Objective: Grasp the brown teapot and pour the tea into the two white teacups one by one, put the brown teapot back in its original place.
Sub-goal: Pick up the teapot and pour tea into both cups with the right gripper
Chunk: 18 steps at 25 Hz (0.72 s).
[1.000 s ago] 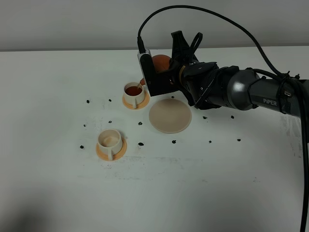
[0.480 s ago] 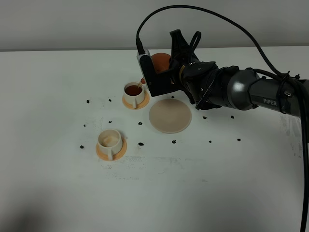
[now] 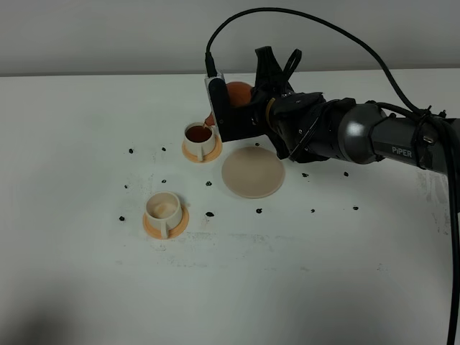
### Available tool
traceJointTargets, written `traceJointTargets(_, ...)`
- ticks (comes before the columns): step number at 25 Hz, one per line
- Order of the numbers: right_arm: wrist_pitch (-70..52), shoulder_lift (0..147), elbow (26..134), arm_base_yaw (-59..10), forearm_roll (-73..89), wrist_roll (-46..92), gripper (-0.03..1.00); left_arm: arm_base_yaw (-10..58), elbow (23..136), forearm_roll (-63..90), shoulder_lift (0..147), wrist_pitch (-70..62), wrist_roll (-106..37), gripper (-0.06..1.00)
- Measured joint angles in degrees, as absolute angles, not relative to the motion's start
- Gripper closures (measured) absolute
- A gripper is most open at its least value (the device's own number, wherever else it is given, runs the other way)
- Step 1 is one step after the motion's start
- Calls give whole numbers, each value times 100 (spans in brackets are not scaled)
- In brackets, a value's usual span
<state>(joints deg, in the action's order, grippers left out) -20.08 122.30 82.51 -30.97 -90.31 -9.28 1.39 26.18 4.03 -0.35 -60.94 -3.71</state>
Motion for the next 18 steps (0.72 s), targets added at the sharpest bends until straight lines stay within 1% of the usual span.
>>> traceJointTargets(12, -2011, 12124, 8251, -3097, -8221, -947, 88, 139, 2618, 403, -35, -6094, -371, 65)
traceJointTargets(15, -1890, 11941, 8259, -3052, -7714, -917, 88, 139, 2618, 403, -35, -6094, -376, 65)
traceJointTargets(18, -1787, 11833, 8404, -2922, -6798, -730, 88, 139, 2618, 403, -35, -6094, -376, 65)
